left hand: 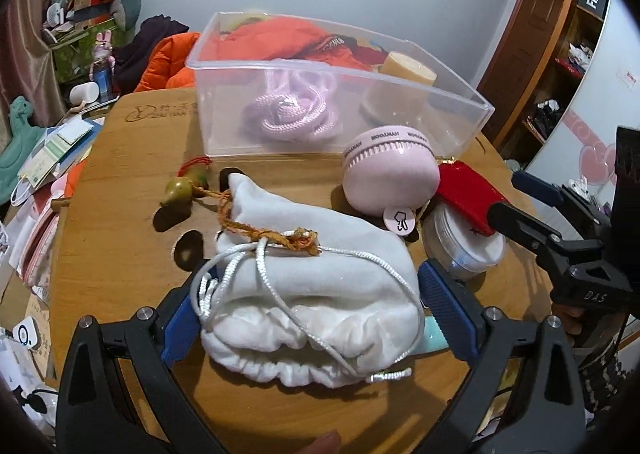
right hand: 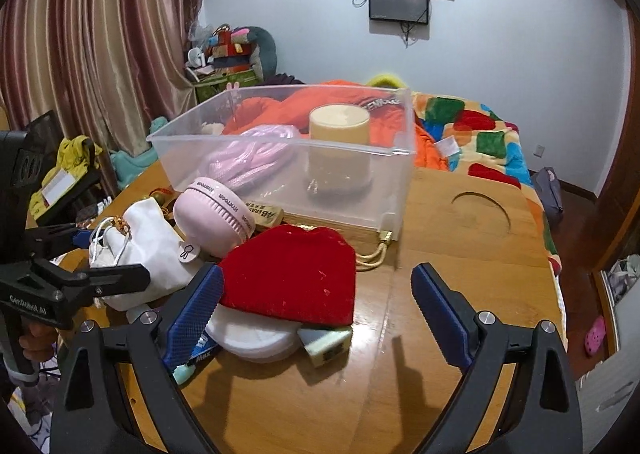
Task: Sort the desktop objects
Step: 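Move the left tool to the white drawstring pouch and grasp it, then grasp the red velvet pouch with the right tool while the left lifts the white pouch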
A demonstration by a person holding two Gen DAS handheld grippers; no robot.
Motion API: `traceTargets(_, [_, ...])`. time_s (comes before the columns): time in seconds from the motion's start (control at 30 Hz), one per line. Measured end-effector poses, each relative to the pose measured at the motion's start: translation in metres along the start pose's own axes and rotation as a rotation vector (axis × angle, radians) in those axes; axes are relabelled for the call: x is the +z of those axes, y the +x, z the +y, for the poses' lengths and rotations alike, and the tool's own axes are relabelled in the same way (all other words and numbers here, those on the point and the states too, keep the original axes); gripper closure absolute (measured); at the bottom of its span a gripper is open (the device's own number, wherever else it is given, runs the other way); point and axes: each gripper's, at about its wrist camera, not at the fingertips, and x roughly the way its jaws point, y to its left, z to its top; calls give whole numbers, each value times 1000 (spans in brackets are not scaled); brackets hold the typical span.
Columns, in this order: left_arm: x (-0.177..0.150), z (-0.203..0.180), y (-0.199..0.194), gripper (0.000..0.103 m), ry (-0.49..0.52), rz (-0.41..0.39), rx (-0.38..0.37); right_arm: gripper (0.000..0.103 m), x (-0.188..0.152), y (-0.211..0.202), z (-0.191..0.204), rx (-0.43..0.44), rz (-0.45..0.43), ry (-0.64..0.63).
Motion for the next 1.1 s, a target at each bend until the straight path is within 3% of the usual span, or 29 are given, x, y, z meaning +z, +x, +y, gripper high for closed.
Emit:
traceTargets(0.23, [4,-7,7,1,47,2,4,9,4,18,-2,47,54,25])
traceTargets(0.4, [1,-23,17,1,151,3,93,9,5,24,-1,65,66,19])
traceTargets(0.53, [4,-24,21,1,153,19,90,12,7,26,-1,70,64,6])
traceTargets(0.7, [7,-20,25,1,115,23,94,29,9,26,-1,89,70,4])
traceTargets(1.1, [2,-11,14,29,56,-42,132,72,10,21,-2,126,51,10])
